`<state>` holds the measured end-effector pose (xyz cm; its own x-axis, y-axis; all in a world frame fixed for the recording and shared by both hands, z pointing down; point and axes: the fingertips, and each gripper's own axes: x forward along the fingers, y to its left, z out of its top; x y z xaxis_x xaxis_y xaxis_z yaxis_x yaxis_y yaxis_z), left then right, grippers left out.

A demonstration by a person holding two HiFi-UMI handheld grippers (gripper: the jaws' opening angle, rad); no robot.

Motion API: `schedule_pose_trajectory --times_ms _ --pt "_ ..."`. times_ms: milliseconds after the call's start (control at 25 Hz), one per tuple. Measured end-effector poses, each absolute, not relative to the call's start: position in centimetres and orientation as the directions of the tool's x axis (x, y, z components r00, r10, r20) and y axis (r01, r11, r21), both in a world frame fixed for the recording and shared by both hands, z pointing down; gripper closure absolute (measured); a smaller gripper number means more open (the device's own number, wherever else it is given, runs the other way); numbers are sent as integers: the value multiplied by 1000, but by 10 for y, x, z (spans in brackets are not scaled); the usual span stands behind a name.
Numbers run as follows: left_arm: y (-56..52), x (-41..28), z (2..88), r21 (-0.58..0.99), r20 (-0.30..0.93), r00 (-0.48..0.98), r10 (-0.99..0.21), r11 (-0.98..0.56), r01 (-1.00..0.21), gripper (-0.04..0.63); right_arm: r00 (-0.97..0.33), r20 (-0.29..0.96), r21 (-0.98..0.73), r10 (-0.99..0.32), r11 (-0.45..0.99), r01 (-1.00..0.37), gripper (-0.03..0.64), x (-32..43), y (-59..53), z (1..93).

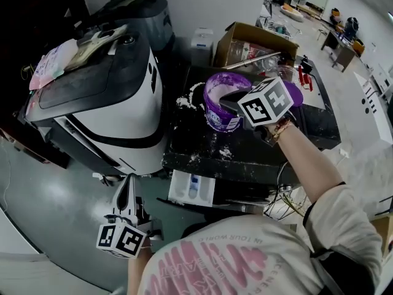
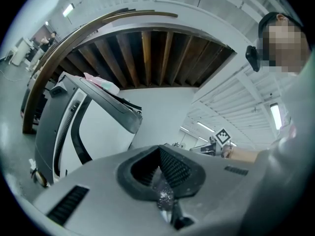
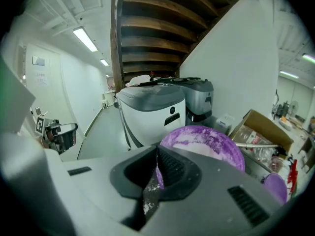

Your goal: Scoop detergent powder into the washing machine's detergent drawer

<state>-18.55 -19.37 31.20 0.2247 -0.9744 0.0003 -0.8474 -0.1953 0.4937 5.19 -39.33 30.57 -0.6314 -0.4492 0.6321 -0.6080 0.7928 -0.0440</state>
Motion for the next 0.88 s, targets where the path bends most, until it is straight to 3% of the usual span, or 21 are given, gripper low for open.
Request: schedule_pose_trajectory --times_ms 160,440,880 --pt "-197 -181 313 498 -3 238 -971 -208 -842 595 -647 598 -113 -473 749 -653 612 55 -393 306" --pt "-202 -173 312 499 -4 255 -967 -223 -837 594 -688 461 -389 -561 569 -724 612 77 -399 302" --pt "-216 -153 308 490 -9 264 -964 -235 -840 594 -667 254 -662 -700 377 -648 614 108 -403 299"
